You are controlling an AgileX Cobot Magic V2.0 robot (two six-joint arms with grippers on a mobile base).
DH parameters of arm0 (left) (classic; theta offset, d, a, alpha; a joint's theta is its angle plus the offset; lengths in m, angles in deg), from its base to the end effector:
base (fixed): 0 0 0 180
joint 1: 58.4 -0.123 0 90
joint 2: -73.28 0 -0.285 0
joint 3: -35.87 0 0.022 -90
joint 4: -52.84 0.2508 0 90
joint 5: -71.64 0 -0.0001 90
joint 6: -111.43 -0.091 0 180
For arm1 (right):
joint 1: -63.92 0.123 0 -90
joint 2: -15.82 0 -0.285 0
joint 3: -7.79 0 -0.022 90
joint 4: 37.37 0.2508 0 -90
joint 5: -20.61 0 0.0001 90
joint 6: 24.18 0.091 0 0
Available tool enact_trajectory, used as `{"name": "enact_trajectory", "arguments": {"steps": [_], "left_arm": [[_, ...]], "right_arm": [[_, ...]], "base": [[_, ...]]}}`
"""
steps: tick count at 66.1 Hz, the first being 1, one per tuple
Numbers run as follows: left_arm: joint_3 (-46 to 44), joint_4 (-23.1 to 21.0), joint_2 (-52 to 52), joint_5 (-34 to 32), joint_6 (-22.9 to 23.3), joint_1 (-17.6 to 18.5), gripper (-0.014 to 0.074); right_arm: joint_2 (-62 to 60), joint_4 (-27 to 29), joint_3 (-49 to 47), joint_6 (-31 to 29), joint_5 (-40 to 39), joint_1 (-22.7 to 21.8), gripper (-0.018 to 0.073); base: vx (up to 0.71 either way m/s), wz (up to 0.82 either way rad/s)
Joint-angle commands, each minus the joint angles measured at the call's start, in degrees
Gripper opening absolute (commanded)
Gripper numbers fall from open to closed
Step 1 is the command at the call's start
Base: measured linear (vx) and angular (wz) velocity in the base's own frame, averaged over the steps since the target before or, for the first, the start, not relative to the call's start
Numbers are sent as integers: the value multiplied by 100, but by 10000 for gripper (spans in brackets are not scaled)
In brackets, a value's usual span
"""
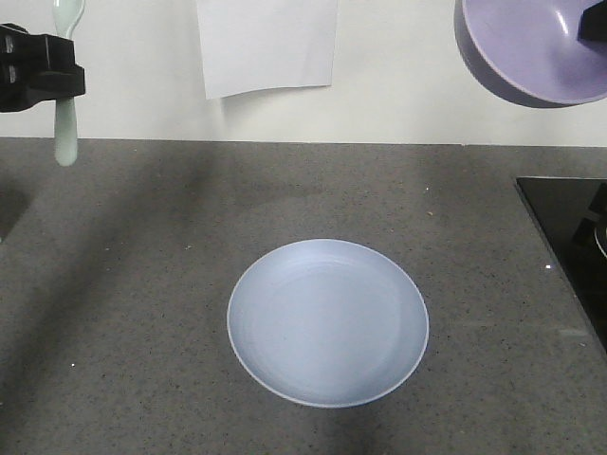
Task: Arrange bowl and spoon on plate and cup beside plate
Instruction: 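Lower the lavender bowl onto the plate centre with the right gripper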
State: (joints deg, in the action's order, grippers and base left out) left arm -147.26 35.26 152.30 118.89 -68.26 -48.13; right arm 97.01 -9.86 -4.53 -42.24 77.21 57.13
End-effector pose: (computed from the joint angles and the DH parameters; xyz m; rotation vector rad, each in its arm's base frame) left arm 0.2512 -0.0661 0.4385 0.0932 2.1442 -0.4708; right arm 0.2557 0.0049 0.4707 -0.1448 2.0974 0.3289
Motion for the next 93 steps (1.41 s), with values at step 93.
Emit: {"name": "enact_trajectory", "arguments": {"steps": [93], "left_arm": [[-147, -117, -141, -364, 3, 14, -6]], "right_arm": [[3208, -767, -165, -1777, 726, 2786, 194]], "base": [[0, 0]]}}
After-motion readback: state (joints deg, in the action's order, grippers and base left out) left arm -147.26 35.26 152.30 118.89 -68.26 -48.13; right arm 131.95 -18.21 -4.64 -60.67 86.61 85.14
